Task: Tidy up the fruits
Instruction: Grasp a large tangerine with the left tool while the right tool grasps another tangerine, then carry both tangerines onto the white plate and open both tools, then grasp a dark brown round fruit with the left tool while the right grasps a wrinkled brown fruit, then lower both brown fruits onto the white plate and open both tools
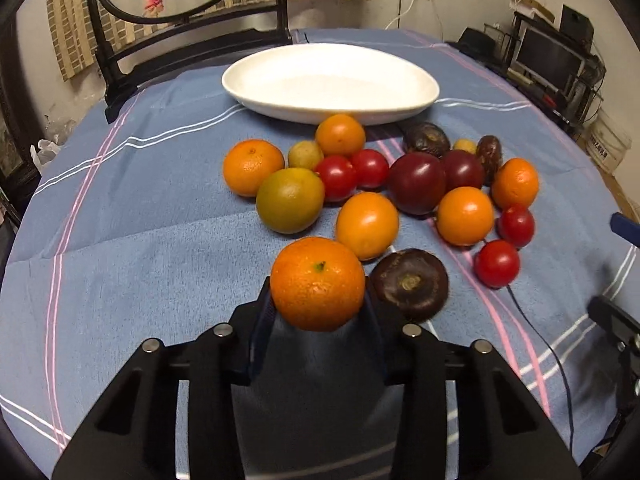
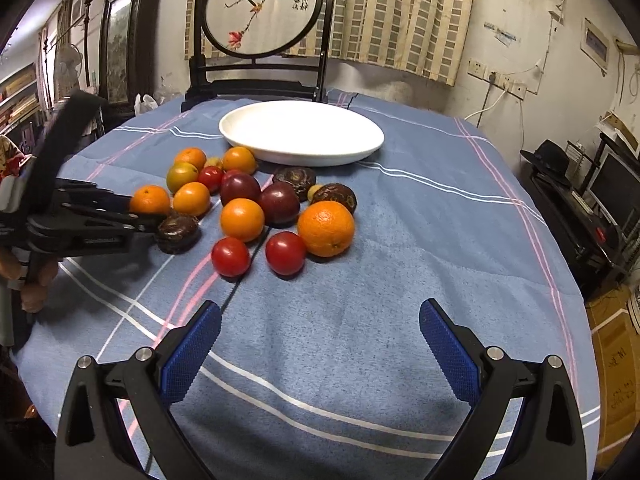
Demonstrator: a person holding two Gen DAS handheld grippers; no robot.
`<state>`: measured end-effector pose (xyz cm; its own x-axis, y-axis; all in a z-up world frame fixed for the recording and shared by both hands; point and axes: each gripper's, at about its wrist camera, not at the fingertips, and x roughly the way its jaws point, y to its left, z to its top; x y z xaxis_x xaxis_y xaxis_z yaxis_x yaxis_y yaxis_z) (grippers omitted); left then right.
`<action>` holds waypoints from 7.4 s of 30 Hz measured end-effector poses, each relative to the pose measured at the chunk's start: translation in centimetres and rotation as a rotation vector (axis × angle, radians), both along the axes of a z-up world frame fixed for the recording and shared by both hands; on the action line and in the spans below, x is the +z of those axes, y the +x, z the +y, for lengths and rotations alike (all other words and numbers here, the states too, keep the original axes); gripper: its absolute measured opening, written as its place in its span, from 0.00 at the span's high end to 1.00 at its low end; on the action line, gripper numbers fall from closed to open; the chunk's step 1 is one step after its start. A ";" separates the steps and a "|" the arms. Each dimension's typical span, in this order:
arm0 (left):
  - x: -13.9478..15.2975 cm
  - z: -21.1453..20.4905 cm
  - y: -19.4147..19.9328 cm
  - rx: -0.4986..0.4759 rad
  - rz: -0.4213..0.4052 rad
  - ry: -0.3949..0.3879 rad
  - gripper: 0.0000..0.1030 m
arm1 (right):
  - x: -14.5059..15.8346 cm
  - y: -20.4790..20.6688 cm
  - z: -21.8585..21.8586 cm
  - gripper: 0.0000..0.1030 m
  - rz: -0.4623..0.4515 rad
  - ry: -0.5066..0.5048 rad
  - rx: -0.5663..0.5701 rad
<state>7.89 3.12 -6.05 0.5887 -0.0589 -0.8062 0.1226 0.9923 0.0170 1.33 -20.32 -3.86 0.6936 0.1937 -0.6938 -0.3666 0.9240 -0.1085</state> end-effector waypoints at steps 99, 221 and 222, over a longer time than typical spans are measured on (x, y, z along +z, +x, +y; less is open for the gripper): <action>1.7 0.1 -2.5 0.109 -0.025 -0.136 0.13 | -0.7 3.3 -0.6 0.19 0.124 0.160 -0.051; 5.1 2.7 8.2 0.175 -0.066 -0.076 0.22 | 2.1 12.6 1.8 0.31 0.074 0.064 0.012; 5.0 2.7 7.5 0.178 -0.068 -0.077 0.22 | 2.1 12.0 1.7 0.31 0.072 0.065 0.013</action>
<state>15.38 5.84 -1.10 0.6485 -0.0090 -0.7611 -0.0535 0.9969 -0.0574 13.36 -18.64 -1.79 0.6397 0.2486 -0.7273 -0.3834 0.9233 -0.0216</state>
